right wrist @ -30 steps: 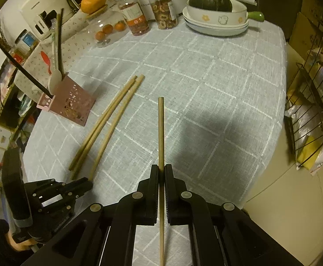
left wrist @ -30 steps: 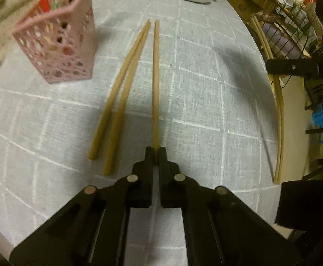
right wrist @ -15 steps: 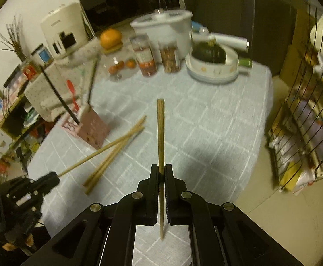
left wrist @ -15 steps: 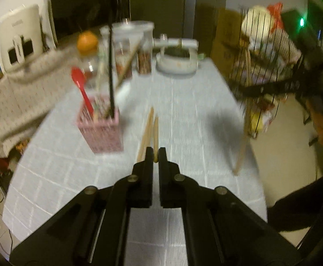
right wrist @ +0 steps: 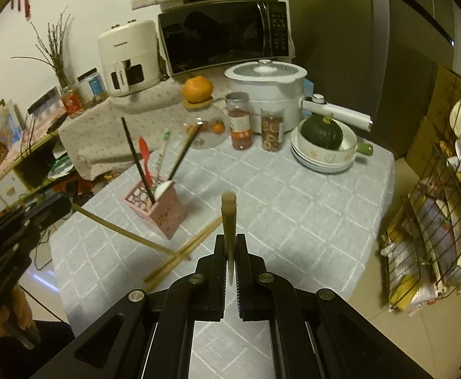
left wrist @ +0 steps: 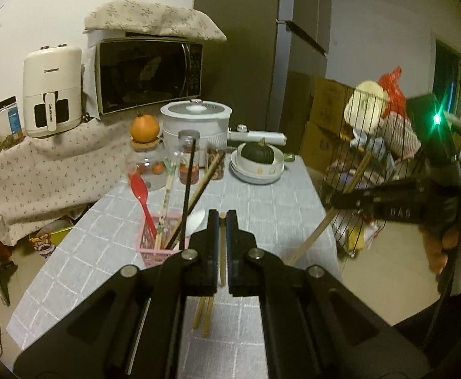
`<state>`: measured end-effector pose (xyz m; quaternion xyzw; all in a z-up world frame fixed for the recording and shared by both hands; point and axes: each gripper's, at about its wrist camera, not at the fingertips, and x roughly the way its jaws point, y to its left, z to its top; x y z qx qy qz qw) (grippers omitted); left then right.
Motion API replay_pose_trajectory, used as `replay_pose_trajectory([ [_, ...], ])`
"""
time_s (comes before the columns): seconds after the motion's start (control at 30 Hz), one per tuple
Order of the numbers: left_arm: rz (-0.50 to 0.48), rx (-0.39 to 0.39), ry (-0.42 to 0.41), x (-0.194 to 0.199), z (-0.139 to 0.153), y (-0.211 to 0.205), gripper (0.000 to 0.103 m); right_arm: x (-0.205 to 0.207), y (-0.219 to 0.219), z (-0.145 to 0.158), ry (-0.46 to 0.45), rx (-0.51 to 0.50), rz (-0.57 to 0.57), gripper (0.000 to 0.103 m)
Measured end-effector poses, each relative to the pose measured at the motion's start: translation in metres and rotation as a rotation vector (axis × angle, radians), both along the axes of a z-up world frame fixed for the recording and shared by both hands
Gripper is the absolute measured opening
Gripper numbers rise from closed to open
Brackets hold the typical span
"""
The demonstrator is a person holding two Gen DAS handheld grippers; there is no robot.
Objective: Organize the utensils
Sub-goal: 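Carry the wooden chopsticks toward the pink basket with both tools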
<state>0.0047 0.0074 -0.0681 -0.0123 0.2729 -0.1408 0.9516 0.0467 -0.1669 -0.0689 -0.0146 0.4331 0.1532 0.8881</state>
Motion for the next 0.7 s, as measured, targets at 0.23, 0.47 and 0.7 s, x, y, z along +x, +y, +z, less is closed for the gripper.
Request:
replay_pose_trajectory([
  [0.23,0.045,-0.054,-0.030,0.000,0.025,0.014,0.005,-0.004,0.015,0.029,-0.059,0.038,0.041,0.005],
  [0.47,0.073,-0.056,-0.088,-0.002,0.054,0.024,0.005,-0.004,0.033,0.063,-0.117,0.083,0.077,0.005],
  [0.7,0.084,-0.004,-0.148,-0.004,0.083,0.030,0.005,-0.001,0.046,0.081,-0.144,0.116,0.094,0.005],
])
